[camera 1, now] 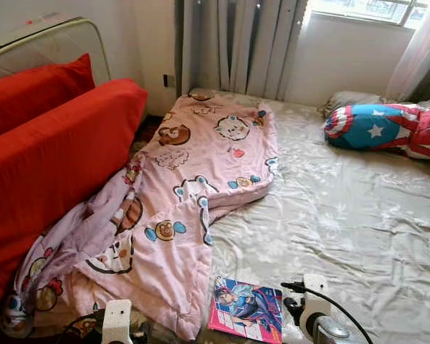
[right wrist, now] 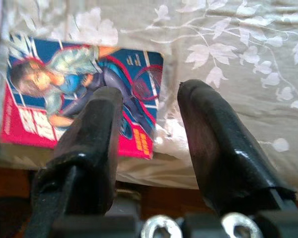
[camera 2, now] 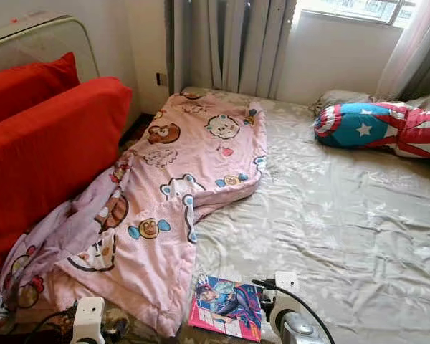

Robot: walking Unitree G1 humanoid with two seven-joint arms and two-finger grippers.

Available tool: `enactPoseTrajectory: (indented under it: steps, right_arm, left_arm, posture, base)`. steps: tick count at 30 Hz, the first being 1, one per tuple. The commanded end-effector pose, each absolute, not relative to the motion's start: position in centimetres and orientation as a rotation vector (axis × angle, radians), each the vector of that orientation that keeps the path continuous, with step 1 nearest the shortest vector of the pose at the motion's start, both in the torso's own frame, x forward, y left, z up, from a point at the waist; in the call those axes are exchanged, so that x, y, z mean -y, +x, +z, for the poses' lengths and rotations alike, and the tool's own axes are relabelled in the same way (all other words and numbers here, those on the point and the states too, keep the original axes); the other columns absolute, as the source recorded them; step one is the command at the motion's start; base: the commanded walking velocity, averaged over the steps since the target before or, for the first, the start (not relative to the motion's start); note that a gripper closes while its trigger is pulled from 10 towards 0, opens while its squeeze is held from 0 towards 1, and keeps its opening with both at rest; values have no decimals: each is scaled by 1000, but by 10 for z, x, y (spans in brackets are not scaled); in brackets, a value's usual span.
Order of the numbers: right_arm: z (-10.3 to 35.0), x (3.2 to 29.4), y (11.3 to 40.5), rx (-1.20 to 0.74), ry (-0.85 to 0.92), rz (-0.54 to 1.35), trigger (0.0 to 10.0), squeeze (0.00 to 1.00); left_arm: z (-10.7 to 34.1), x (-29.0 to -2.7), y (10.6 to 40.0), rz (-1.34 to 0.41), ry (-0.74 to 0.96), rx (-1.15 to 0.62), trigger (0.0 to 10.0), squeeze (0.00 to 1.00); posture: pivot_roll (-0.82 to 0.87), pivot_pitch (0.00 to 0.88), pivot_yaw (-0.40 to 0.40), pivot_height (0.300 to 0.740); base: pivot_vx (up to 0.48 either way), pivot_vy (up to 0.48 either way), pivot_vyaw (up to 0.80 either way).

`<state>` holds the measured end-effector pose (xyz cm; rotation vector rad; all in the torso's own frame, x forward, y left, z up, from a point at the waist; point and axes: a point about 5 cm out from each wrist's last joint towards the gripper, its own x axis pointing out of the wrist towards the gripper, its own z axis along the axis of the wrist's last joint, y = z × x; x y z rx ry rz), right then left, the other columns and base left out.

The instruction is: Clean up the room

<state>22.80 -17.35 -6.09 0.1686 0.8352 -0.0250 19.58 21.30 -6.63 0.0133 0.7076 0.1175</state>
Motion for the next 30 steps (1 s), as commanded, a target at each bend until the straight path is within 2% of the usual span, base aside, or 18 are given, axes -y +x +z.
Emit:
enactPoseTrajectory:
  steps: [1, 4, 13, 17, 19, 20, 21, 22, 23, 27, 30]
  right_arm:
    - [-61, 175, 227, -808, 211, -55, 10000, 0]
    - [-61, 174, 227, -803, 221, -56, 10000, 0]
    - [-65, 162, 220, -782, 294, -92, 10000, 0]
    - [-66, 161, 217, -758, 306, -98, 10000, 0]
    - [-65, 163, 216, -726, 251, -71, 10000, 0]
    - [-65, 164, 214, -715, 240, -64, 10000, 0]
    - [-67, 165, 211, -708, 249, -75, 10000, 0]
    - [-67, 165, 211, -708, 249, -75, 10000, 0]
    - [-67, 166, 208, -690, 261, -88, 10000, 0]
    - [-70, 172, 195, -652, 200, -68, 10000, 0]
    - [-43, 184, 224, -443, 153, -27, 10000, 0]
  left_arm:
    - [-65, -213, 195, 114, 2, -679, 10000, 0]
    - [-65, -215, 194, 115, 7, -669, 10000, 0]
    - [-63, -226, 188, 95, 34, -640, 10000, 0]
    - [-63, -229, 183, 113, 21, -625, 10000, 0]
    - [-64, -228, 179, 130, -7, -602, 10000, 0]
    - [-51, -223, 204, 119, -15, -530, 10000, 0]
    - [-27, -213, 242, 91, -7, -414, 10000, 0]
    - [-27, -213, 242, 91, -7, -414, 10000, 0]
    - [-20, -212, 254, 94, 71, -415, 10000, 0]
    - [-13, -201, 253, 90, 93, -326, 10000, 0]
    - [-5, -197, 242, 88, 43, -195, 10000, 0]
  posture:
    - [82, 0, -87, 740]
    - [82, 0, -77, 740]
    - [31, 0, 20, 740]
    - [27, 0, 19, 740]
    - [30, 0, 10, 740]
    - [32, 0, 3, 740]
    - [33, 0, -1, 740]
    - [33, 0, -1, 740]
    - [33, 0, -4, 740]
    - [45, 0, -28, 740]
    - [57, 0, -50, 740]
  base:
    - [0, 0, 0]
    - [0, 0, 0]
    - [0, 0, 0]
    - [0, 0, 0]
    - [0, 0, 0]
    - [0, 0, 0]
    - [0, 0, 0]
    - [0, 0, 0]
    - [0, 0, 0]
    - [0, 0, 0]
    - [0, 0, 0]
